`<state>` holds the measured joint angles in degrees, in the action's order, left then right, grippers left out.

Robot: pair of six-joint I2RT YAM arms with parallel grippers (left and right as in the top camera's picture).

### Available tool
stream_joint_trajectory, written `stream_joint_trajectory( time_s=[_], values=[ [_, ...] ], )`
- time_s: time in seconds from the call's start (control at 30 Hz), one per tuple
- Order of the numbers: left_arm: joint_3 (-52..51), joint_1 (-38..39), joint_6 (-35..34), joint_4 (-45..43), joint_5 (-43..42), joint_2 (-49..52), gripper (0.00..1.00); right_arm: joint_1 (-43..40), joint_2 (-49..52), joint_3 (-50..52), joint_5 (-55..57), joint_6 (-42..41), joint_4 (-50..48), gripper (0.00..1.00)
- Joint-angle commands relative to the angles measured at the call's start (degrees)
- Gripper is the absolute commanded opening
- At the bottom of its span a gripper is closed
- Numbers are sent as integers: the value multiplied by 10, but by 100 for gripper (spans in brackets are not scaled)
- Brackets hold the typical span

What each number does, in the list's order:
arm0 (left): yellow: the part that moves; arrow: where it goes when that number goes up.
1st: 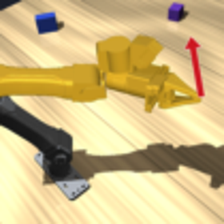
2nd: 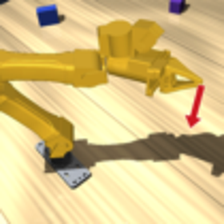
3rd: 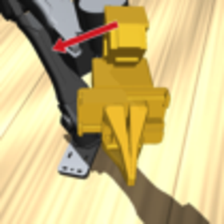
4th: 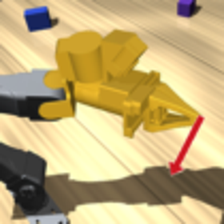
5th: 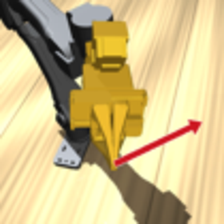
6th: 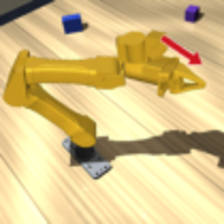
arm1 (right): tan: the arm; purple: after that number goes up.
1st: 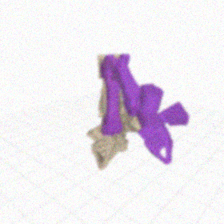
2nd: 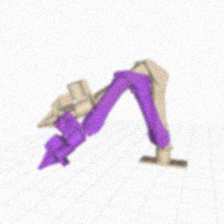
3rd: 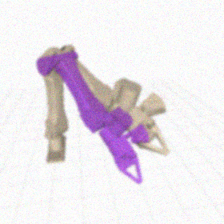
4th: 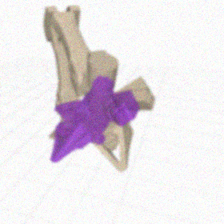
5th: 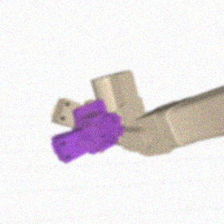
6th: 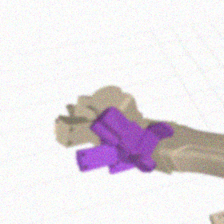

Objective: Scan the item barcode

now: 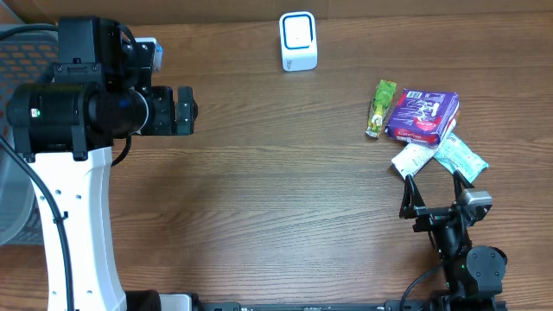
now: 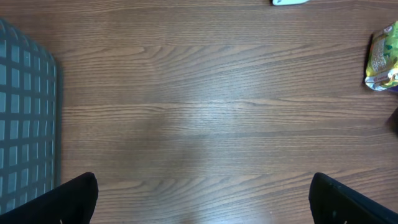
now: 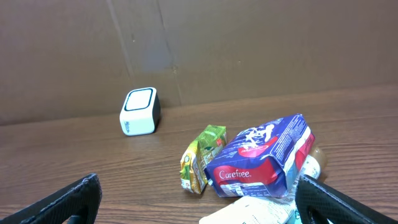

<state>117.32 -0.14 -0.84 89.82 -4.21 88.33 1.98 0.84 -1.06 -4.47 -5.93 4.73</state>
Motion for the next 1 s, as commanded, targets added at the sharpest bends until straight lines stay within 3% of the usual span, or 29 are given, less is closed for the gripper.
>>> stream_joint_trajectory(
  time_s=[0.0,0.4,0.53,0.6,0.7,0.83,0.97],
  values=[
    [4,-2,13,-1,2,5,99,3,-7,6,3,3,-3,100],
    [4,-2,13,-1,1,5,99,3,-7,6,3,3,-3,100],
    [-3,-2,23,-38,49,-24,100,3,-7,6,3,3,-3,100],
    [-38,-2,31,-99,45,-59,100,3,-7,6,3,3,-3,100],
    [-164,-2,54,-262,11,-146,100,3,-7,6,3,3,-3,100],
    [-407,-3,90,-531,-47,-296,100,3,-7,6,3,3,-3,100],
    [-623,-9,90,-715,-48,-434,100,3,-7,6,3,3,-3,100]
  ],
)
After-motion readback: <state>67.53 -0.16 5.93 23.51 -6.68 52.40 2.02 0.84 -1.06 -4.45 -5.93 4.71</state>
